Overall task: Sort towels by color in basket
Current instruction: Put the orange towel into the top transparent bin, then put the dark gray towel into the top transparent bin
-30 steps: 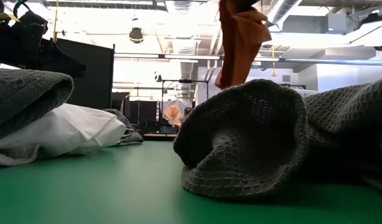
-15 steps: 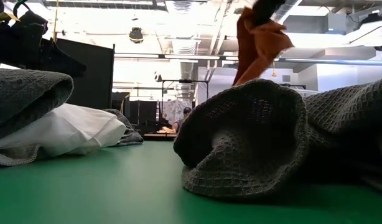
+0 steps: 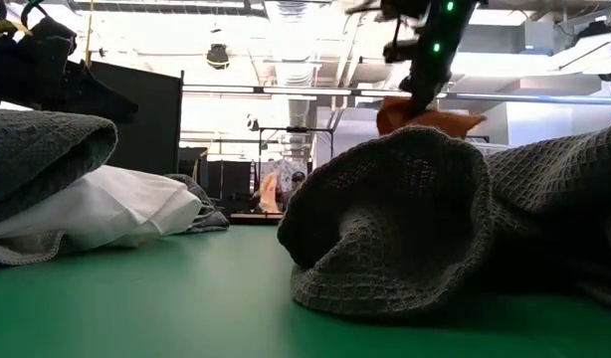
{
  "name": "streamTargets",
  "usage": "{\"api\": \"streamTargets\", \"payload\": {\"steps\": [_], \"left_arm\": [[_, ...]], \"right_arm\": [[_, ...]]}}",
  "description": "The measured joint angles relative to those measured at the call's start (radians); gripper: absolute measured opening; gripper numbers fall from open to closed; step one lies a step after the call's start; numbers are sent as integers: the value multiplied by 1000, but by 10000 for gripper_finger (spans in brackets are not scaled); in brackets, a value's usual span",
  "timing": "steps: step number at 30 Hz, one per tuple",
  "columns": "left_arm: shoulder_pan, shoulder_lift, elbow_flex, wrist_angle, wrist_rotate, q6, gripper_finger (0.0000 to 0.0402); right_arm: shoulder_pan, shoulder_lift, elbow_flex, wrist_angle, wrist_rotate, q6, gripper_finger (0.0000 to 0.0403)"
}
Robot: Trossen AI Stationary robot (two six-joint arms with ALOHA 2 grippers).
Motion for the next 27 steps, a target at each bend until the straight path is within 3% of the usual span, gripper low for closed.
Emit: {"api": "streamTargets", "payload": {"steps": [7, 22, 27], "left_arm": [[0, 0, 0, 0, 0, 0, 198], [0, 0, 0, 0, 1, 0, 198], [0, 0, 0, 0, 1, 0, 198]], "right_arm": [[-78, 85, -51, 35, -171, 30, 44], [-91, 128, -51, 73, -203, 60, 178], [-68, 105, -51, 84, -203, 61, 203]]}}
